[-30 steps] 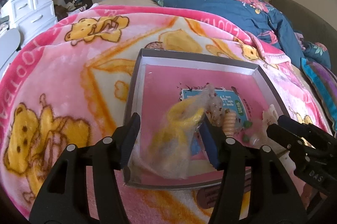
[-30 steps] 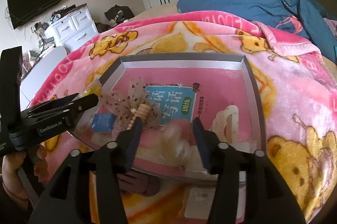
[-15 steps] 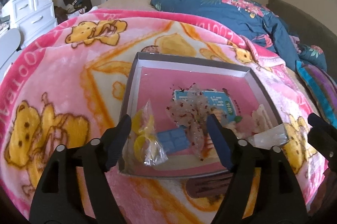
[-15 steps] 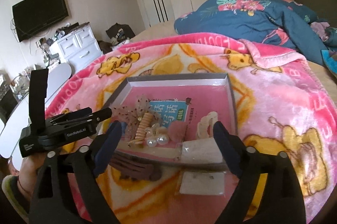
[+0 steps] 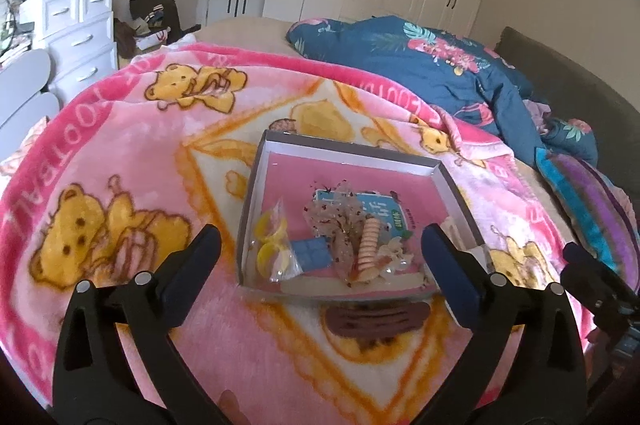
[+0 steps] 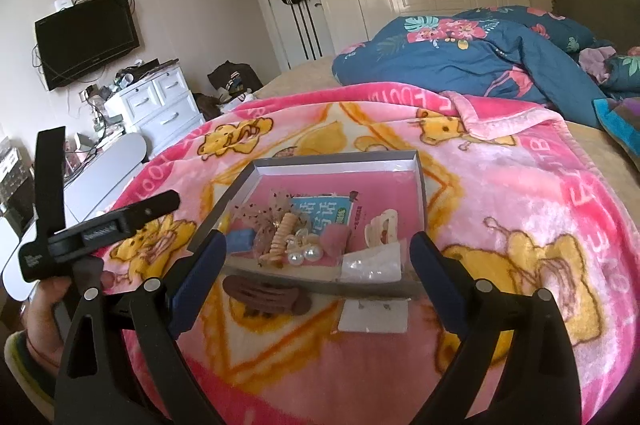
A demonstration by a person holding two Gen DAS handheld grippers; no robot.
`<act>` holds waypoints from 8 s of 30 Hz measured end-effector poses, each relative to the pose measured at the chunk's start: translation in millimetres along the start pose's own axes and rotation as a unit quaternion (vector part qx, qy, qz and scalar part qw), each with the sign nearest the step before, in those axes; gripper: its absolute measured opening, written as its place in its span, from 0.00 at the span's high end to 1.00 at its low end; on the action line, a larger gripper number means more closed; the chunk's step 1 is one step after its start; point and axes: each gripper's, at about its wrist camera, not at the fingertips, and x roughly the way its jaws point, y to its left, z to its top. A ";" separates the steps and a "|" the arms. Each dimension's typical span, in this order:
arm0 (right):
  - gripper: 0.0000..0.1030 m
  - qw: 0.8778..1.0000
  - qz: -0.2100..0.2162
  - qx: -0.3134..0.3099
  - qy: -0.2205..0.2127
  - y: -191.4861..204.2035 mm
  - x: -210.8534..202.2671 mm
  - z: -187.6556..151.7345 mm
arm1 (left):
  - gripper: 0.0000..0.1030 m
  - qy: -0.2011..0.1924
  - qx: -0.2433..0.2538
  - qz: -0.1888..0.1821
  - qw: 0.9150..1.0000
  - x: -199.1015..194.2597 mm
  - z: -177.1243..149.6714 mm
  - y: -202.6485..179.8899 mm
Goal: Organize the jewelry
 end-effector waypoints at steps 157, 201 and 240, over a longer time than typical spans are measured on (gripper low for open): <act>0.63 0.997 -0.005 0.040 0.064 -27.0 110.9 15.1 | 0.97 0.050 -0.087 -0.026 0.995 85.5 6.8 47.7; 0.08 0.999 -0.008 -0.028 -0.022 13.1 -48.5 -12.5 | 0.09 -0.037 -0.031 -0.026 0.999 -63.7 1.0 1.1; 0.06 0.998 -0.050 -0.027 0.028 20.5 -34.8 -98.5 | 0.09 0.044 0.032 0.037 0.998 -47.6 -118.3 6.0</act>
